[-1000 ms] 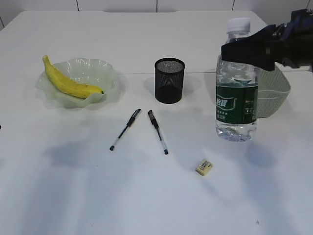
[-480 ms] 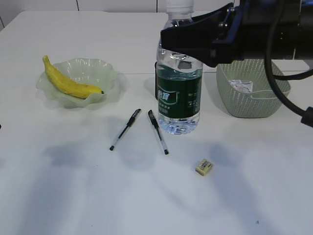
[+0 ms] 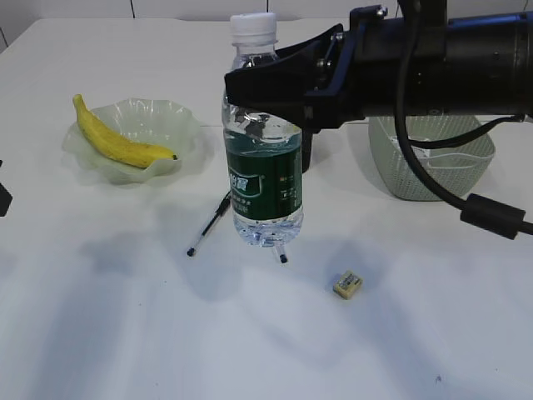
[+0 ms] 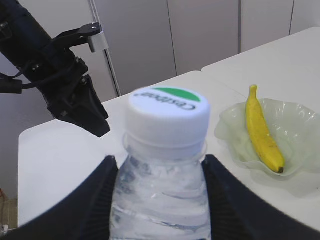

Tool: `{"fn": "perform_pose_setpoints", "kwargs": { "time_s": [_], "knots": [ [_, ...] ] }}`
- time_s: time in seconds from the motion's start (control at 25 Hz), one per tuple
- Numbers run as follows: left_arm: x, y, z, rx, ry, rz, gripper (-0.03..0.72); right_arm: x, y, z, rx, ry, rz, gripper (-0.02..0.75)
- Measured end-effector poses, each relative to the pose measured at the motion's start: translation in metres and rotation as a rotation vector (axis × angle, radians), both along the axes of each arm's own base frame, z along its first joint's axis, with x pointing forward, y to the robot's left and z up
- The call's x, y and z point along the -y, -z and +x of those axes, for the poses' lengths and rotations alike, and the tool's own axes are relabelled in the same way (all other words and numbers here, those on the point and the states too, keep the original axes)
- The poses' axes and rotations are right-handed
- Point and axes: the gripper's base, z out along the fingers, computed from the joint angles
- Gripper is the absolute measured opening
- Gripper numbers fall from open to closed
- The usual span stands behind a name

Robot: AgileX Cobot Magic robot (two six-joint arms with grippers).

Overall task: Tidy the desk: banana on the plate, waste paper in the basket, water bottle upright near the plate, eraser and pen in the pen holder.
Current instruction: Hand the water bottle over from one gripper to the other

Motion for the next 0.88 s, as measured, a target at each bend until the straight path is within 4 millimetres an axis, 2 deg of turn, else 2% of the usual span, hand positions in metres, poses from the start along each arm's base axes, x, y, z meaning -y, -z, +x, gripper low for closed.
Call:
{"fn": "perform_pose_setpoints", "kwargs": {
  "time_s": [0.36,0.52,0.64,0.88],
  "knots": [
    [-0.002,0.032,0.010,0.336,-0.114,-0.067,0.326,0.001,0.001,0.002,-0.001,0.015,-0.007,0.367],
    [0.000,0.039,0.010,0.511,-0.146,-0.084,0.326,0.002,0.002,0.004,-0.002,0.047,-0.021,0.367],
    [0.013,0.040,0.007,0.634,-0.092,-0.084,0.326,0.002,0.004,0.006,-0.009,0.054,-0.022,0.367],
    [0.035,0.025,0.006,0.845,0.000,-0.124,0.326,0.002,0.009,0.009,-0.023,0.066,-0.033,0.367]
  ]
}}
